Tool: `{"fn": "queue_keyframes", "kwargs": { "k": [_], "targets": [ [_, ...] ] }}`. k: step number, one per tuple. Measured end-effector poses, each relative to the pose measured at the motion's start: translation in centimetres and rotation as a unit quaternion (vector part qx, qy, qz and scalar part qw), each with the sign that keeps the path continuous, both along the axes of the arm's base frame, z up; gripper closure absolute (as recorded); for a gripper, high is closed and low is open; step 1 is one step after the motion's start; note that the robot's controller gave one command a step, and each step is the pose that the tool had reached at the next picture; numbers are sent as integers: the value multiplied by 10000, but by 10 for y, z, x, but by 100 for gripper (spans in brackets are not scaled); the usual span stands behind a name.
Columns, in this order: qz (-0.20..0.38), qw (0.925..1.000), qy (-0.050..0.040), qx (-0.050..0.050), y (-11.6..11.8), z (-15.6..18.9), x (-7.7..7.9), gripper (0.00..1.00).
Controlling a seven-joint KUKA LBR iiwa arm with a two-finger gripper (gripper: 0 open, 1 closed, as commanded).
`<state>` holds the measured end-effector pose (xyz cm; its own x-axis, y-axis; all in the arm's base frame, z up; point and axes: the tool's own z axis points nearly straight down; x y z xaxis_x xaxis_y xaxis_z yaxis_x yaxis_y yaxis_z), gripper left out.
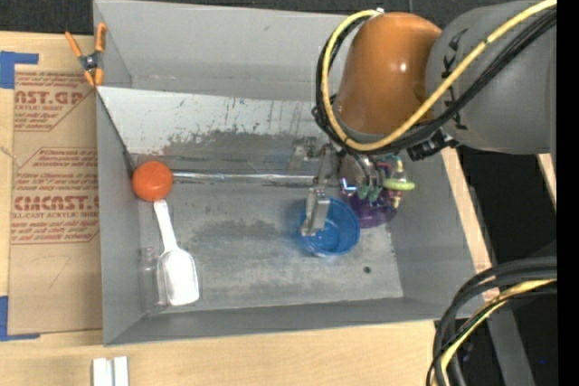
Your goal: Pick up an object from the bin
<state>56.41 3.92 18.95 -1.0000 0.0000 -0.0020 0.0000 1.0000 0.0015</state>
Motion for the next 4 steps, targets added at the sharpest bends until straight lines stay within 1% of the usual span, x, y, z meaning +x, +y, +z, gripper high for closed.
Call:
{"fn": "queue_keyframes", "kwargs": {
  "k": [1,2,3,4],
  "targets": [
    [0,10000,0,0,0,0,0,0],
    [723,9974,-15,-1,-26,-23,-13,0],
    [562,9984,-15,6,-44,-37,8,100],
    [561,9984,-15,6,-44,-37,8,0]
  ]
}}
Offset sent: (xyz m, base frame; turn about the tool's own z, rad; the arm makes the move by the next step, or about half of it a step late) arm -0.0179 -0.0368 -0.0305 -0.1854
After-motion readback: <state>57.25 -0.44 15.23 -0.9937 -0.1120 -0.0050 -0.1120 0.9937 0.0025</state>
